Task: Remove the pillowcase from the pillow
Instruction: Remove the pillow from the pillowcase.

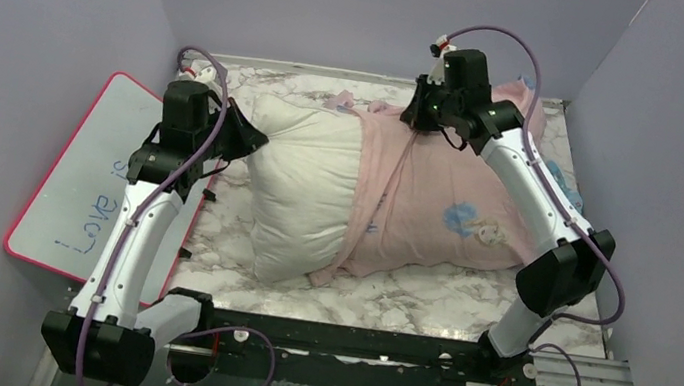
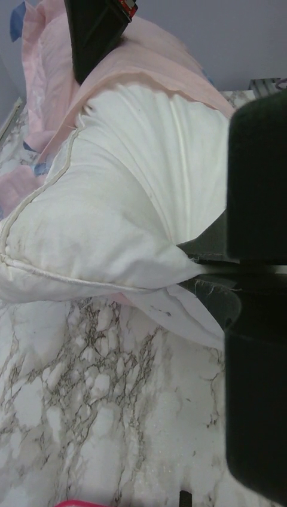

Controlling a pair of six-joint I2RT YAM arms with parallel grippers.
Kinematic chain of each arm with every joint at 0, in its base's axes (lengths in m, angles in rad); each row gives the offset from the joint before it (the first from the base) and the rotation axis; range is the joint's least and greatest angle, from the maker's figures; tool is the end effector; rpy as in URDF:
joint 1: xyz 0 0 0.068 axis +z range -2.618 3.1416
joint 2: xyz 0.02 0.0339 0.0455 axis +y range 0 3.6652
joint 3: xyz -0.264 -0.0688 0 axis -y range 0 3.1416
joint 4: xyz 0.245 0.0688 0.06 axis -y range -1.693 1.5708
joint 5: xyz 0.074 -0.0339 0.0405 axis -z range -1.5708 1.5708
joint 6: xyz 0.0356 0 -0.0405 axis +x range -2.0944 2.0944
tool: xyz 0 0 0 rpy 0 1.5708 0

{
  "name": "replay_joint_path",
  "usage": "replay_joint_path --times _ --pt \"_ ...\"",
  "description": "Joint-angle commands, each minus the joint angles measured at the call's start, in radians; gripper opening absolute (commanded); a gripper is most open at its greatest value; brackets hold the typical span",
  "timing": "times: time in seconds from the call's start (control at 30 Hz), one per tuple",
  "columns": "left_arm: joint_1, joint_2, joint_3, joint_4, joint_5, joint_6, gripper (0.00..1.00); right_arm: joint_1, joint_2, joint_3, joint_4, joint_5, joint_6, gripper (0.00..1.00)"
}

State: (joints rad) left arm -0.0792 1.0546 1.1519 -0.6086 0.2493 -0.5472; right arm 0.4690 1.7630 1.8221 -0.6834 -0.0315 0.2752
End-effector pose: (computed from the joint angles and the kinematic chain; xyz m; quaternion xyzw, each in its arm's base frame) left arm 0.2209 -0.0263 0.3735 -0.1374 0.8475 -0.2565 0.4439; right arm 0.3566 0.1820 0.3830 -0.0932 0.8851 0.1787 0.4194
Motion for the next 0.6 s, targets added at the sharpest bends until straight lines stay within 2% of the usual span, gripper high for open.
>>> replay_joint_path --times 0.0,0.03,0.07,0.17,0.27,0.43,0.57 --pt "0.070 -0.008 0.000 -0.029 -0.065 0.094 0.00 -0.120 -0.125 -0.049 0.002 0.079 -0.038 0.01" --pt "0.070 0.000 0.002 -0.028 -0.054 0.097 0.00 -0.120 -0.124 -0.046 -0.013 0.054 -0.042 0.09" --pt "0.070 0.007 0.004 -0.023 -0.048 0.099 0.00 -0.120 -0.121 -0.033 -0.033 -0.009 -0.064 0.21" --pt "0.070 0.034 0.017 -0.009 -0.028 0.103 0.00 -0.119 -0.118 0.005 -0.107 -0.229 -0.141 0.36" --pt "0.070 0.075 0.033 0.012 -0.002 0.103 0.00 -0.119 -0.163 -0.036 -0.125 -0.353 -0.134 0.50" --pt "0.070 0.185 0.094 0.053 0.019 0.089 0.00 -0.117 -0.323 -0.249 -0.062 -0.476 -0.096 0.61" --pt "0.070 0.315 0.216 0.064 0.002 0.070 0.00 -0.116 -0.451 -0.442 -0.017 -0.609 -0.074 0.65"
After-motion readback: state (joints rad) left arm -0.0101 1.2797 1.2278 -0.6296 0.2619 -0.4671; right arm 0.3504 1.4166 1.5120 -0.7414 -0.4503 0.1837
